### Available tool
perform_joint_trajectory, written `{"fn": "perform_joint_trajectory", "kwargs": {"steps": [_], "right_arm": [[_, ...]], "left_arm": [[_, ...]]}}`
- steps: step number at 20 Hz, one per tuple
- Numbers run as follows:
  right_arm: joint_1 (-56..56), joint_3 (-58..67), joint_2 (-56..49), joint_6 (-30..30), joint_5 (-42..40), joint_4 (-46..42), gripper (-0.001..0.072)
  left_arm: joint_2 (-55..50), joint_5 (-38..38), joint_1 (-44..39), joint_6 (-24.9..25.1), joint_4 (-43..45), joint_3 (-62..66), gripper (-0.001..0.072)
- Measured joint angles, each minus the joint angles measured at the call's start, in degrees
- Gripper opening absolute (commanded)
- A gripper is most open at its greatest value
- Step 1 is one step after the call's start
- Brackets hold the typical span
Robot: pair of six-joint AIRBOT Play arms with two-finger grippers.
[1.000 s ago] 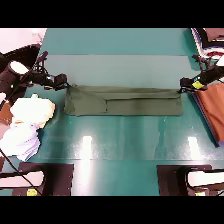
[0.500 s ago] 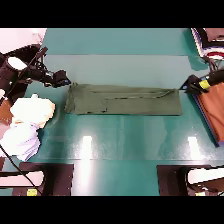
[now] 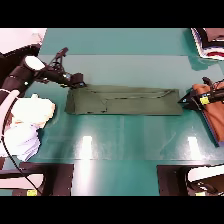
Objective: Fold the shirts.
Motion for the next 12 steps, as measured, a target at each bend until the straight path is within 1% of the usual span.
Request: {"fn": "perform_joint_trajectory", "kwargs": {"steps": [1, 2, 3, 7, 9, 12], "right_arm": [[0.85, 0.35, -0.85, -0.33, -0.33, 0.31, 0.0182], [1.57, 0.90, -1.55, -0.57, -0.52, 0.39, 0.0037], [2.29, 1.51, -1.88, -0.74, -0.59, 0.76, 0.0015], [4.48, 4.66, -0.87, -1.42, -0.02, 1.60, 0.0014], [4.96, 6.49, 1.97, -1.51, 0.66, 4.00, 0.0013], [6.16, 9.64, 7.56, -1.64, 1.18, 9.88, 0.0013]], "left_arm": [[-0.37, 1.18, -1.62, -0.68, -0.02, 0.00, 0.0025], [-0.94, 2.54, -3.34, -1.46, -0.09, 0.11, 0.0025], [-1.68, 3.78, -4.94, -2.14, -0.20, 0.39, 0.0025], [-7.69, 6.58, -11.43, -3.74, -0.44, 4.98, 0.0025], [-11.56, 7.13, -14.12, -4.15, -0.39, 8.50, 0.0025], [-18.18, 7.04, -17.66, -4.94, -0.44, 14.62, 0.0025]]}}
